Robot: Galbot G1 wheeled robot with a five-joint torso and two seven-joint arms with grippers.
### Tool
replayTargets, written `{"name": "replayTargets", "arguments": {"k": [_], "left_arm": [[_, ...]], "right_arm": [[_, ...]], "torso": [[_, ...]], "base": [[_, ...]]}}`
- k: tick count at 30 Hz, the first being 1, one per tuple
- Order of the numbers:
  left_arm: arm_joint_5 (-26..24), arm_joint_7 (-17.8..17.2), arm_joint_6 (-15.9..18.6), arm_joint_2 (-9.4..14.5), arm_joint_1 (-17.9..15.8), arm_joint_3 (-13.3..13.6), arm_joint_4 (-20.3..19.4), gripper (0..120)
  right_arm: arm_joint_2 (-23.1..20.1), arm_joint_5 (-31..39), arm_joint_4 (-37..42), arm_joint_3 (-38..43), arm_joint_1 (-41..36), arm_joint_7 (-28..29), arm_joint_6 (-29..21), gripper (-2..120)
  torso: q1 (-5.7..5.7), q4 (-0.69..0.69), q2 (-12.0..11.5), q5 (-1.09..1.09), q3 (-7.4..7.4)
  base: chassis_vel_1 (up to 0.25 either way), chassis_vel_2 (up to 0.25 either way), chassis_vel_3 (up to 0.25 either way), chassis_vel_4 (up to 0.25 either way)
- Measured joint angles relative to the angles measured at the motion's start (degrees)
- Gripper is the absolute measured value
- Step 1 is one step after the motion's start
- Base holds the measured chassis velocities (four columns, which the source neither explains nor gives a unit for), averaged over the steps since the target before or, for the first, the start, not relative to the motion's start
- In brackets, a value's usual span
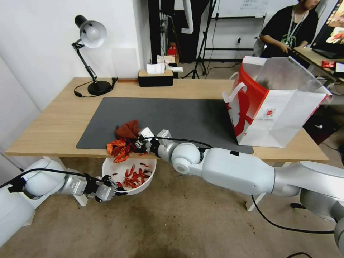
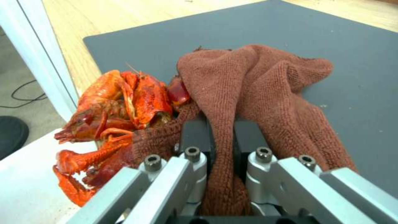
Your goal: Sweep shrimp from table into container with towel, then put container into takeout bag.
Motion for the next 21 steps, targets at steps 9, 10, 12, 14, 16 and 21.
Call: {"name": "replayTargets", "arguments": {"k": [9,10,12,14,16,21], "left_arm": [[-0.16,-0.02,-0.01,-0.16,-0.13,-0.02,0.01,0],[-0.19,-0.02,-0.01,-0.2,-0.13,-0.02,0.02,0],[-0.25,-0.03,-0.01,-0.26,-0.14,-0.02,0.02,0],[-0.33,-0.04,-0.01,-0.34,-0.15,-0.02,0.01,0],[-0.36,-0.05,-0.02,-0.4,-0.16,-0.03,0.03,0],[-0.43,-0.06,-0.02,-0.41,-0.16,-0.03,0.08,0]], "right_arm": [[-0.44,0.0,1.01,-0.35,0.21,-0.06,-0.01,5],[-0.45,0.0,1.02,-0.37,0.22,-0.06,-0.01,5],[-0.48,0.0,1.05,-0.39,0.22,-0.07,-0.01,5],[-0.54,0.0,1.22,-0.5,0.24,-0.09,-0.01,5],[-0.59,0.0,1.27,-0.55,0.29,-0.1,-0.01,5],[-0.81,0.0,1.43,-0.92,0.78,-0.2,-0.01,5]], "torso": [[0.0,0.0,0.0,0.0,0.0],[0.0,0.0,0.0,0.0,0.0],[0.0,0.0,0.0,0.0,0.0],[0.0,0.0,0.0,0.0,0.0],[0.0,0.0,0.0,0.0,0.0],[0.0,0.0,0.0,0.0,0.0]], "base": [[0.0,0.0,0.0,0.0],[0.0,0.0,0.0,0.0],[0.0,0.0,0.0,0.0],[0.0,0.0,0.0,0.0],[0.0,0.0,0.0,0.0],[0.0,0.0,0.0,0.0]]}}
